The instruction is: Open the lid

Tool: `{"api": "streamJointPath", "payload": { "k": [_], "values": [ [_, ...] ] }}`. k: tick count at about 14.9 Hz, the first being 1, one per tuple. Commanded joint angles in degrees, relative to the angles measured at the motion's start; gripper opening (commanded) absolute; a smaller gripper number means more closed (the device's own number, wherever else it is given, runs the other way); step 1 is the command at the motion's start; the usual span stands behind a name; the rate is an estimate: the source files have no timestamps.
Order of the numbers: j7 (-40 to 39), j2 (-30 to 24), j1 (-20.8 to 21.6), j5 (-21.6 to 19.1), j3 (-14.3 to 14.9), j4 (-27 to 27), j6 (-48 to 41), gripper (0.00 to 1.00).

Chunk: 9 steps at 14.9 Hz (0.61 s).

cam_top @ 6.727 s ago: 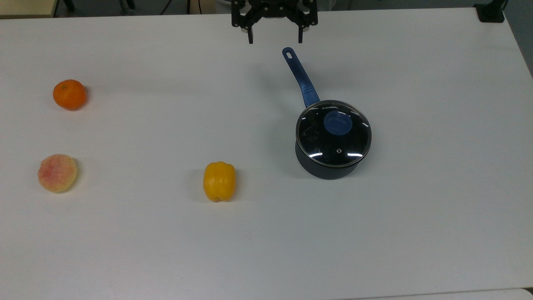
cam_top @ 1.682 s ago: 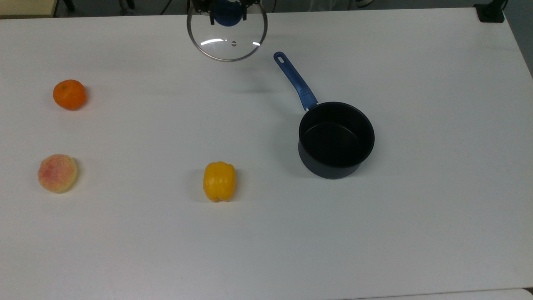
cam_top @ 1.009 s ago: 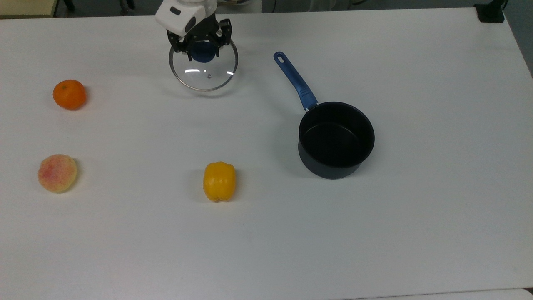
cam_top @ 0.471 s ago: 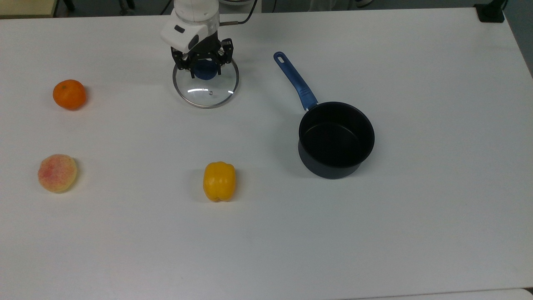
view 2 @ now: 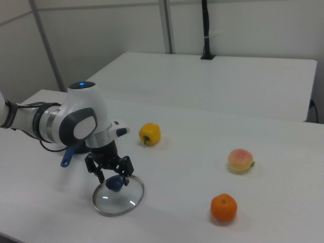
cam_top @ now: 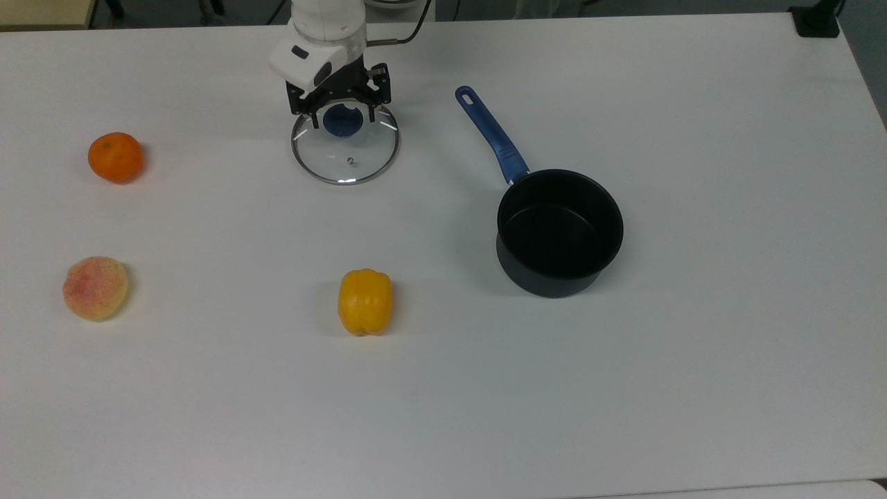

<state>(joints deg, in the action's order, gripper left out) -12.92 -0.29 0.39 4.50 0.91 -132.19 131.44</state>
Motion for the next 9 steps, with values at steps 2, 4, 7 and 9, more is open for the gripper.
{"api": "streamJointPath", "payload": {
  "k": [2,4,7,9],
  "values": [
    [4.6,-1.8,0.7,0.6,0.2,7.5,-12.0,1.00],
    [5.2,-1.9,0.7,-0.4,0.2,18.1,-23.8,1.00],
    [9.8,-2.0,0.9,-1.4,-0.6,26.3,-30.4,1.00],
    [15.2,-2.0,1.0,-2.4,-2.0,31.8,-33.7,1.00]
  ]
}}
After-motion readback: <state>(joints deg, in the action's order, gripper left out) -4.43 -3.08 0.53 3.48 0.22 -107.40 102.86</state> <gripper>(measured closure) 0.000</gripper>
